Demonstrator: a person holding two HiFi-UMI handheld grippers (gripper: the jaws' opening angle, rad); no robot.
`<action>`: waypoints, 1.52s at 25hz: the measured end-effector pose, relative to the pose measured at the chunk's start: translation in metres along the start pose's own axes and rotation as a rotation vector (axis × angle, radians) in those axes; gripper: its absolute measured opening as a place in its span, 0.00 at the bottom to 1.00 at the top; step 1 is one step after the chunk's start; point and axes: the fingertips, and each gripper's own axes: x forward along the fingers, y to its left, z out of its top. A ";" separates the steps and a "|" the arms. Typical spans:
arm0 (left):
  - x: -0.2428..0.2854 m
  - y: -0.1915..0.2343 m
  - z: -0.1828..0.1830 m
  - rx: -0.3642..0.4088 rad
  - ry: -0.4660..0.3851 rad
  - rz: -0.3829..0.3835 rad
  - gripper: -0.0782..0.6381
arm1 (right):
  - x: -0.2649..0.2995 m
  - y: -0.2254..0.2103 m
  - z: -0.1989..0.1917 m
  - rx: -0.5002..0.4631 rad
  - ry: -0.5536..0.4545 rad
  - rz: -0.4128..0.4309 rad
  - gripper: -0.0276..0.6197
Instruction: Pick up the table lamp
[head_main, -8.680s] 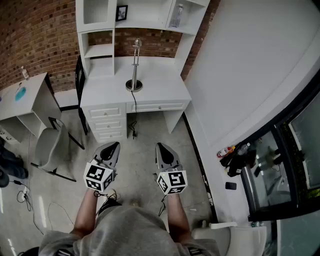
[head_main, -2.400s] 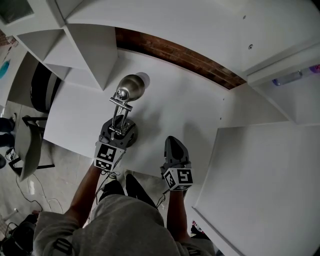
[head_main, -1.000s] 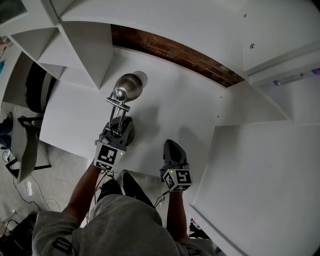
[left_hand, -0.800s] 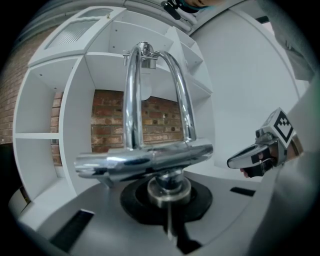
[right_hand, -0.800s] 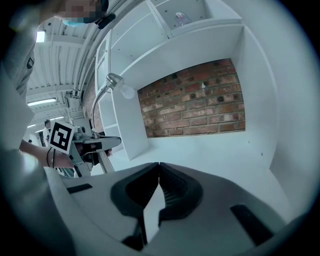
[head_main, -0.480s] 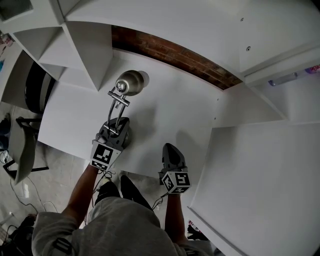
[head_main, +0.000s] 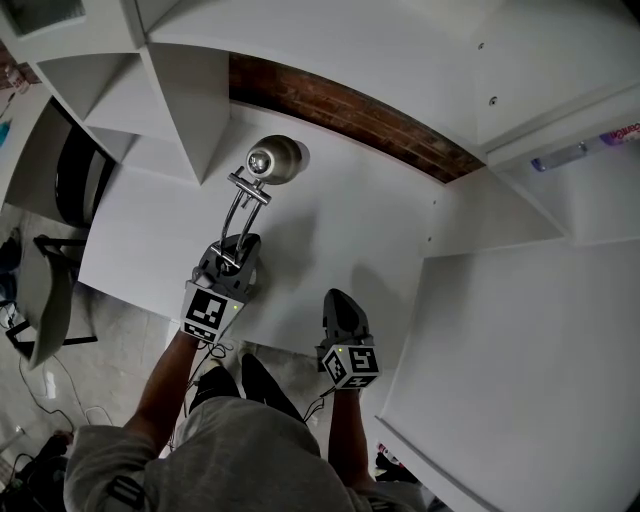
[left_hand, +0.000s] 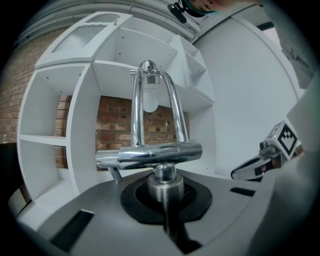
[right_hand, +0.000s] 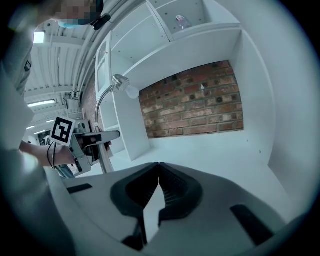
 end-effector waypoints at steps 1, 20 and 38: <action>-0.002 0.001 0.002 -0.006 -0.004 0.001 0.11 | -0.001 0.002 0.000 0.000 -0.001 0.000 0.08; -0.075 0.000 0.057 0.023 -0.043 -0.004 0.11 | -0.032 0.065 0.052 -0.066 -0.137 0.023 0.08; -0.204 -0.014 0.065 0.049 -0.040 0.038 0.11 | -0.079 0.157 0.081 -0.129 -0.244 0.107 0.08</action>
